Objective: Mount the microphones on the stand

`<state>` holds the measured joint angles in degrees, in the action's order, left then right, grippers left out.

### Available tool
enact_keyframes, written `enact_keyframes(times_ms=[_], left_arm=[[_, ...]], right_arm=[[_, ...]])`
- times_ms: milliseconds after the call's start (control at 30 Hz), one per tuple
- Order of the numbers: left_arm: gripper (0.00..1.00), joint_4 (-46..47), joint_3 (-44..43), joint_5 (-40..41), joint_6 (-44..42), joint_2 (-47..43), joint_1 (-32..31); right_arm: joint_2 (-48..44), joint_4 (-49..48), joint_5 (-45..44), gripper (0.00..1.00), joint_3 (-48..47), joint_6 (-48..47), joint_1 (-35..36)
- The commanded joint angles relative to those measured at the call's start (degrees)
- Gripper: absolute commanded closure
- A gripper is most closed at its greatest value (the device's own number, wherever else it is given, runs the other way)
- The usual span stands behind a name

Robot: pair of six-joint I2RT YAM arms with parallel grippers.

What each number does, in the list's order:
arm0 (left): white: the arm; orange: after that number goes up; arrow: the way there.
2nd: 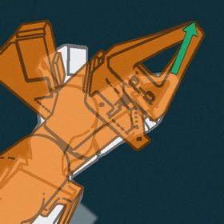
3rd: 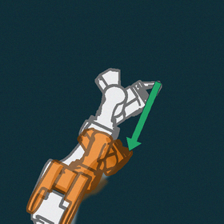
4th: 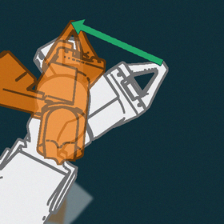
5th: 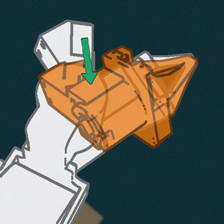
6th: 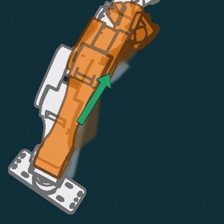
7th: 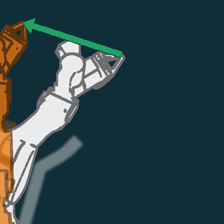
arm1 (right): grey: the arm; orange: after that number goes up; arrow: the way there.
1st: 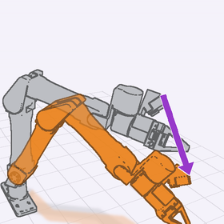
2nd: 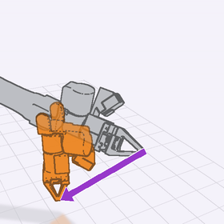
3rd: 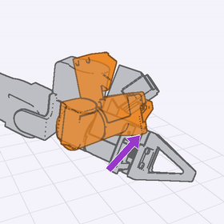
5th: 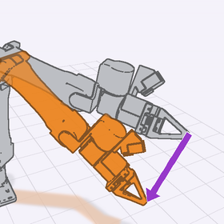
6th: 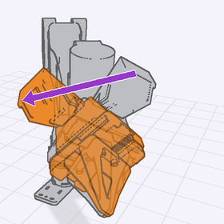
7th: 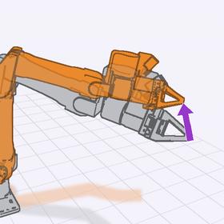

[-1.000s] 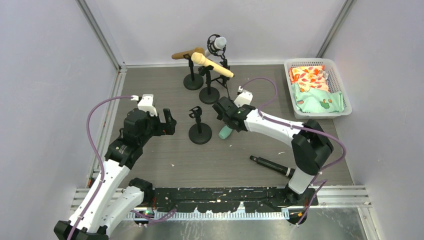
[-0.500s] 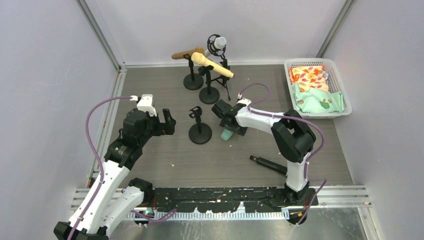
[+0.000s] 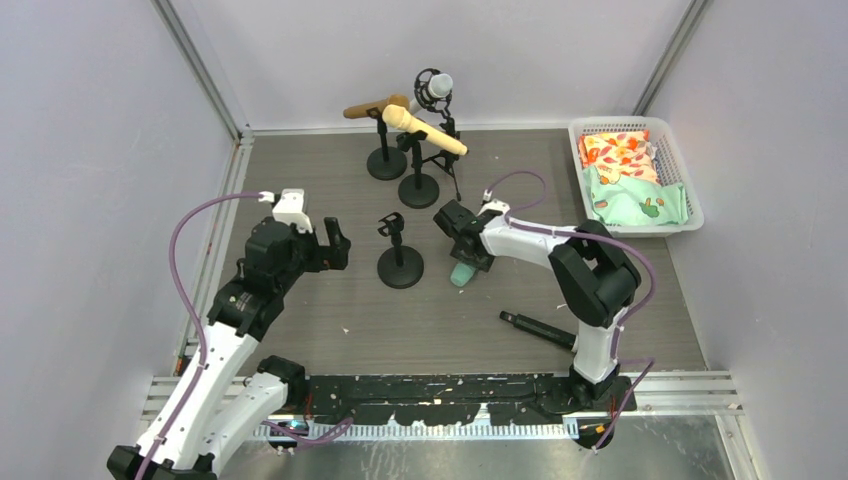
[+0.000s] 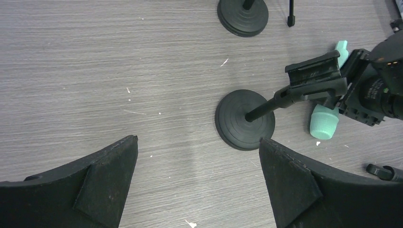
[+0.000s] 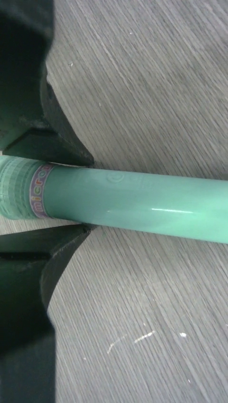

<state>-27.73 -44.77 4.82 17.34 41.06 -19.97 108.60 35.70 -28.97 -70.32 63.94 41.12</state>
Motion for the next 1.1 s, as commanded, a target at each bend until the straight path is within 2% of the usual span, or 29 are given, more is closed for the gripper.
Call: enact_keyframes(times_ms=[0,100,233,367,433,567,667,733,900,1067], left_arm=[[0.0,0.1,-2.1,2.7,-2.3,-1.2,0.3],[0.0,-0.9,-4.7,3.1,-2.9,-0.9,0.3],[0.0,-2.7,-9.2,1.4,-2.3,0.5,0.3],[0.0,-3.8,-13.4,-1.5,-0.9,2.0,0.3],[0.0,-3.9,-15.6,-3.2,-0.2,3.0,0.3],[0.0,-3.7,-19.5,-7.7,1.3,5.5,0.3],[0.0,-3.2,-22.0,-9.9,2.8,7.4,0.3],[0.0,-2.2,-22.9,-11.4,3.2,8.0,0.3],[0.0,-1.2,-25.3,-14.4,3.8,10.0,0.2],[0.0,0.4,-27.6,-17.7,3.3,11.2,0.2]], right_arm=[[-3.4,-2.5,2.3,0.51,5.5,-1.3,-3.5],[-7.7,-4.8,3.3,0.76,8.7,-2.9,-6.0],[-15.6,-7.1,0.0,0.98,11.2,-6.8,-8.0],[-25.8,-8.3,-8.0,0.99,11.4,-14.0,-8.0],[-30.9,-12.6,-8.4,0.99,12.8,-20.4,-8.1],[-42.5,-27.5,-0.6,0.99,18.7,-36.5,-8.0],[-48.9,-38.3,6.7,0.99,22.2,-44.4,-8.0],[-50.9,-40.7,9.9,0.99,22.4,-47.5,-7.8],[-52.0,-39.7,13.7,0.99,19.8,-58.3,-5.2],[-52.0,-40.7,11.4,0.99,19.1,-74.9,5.5]])
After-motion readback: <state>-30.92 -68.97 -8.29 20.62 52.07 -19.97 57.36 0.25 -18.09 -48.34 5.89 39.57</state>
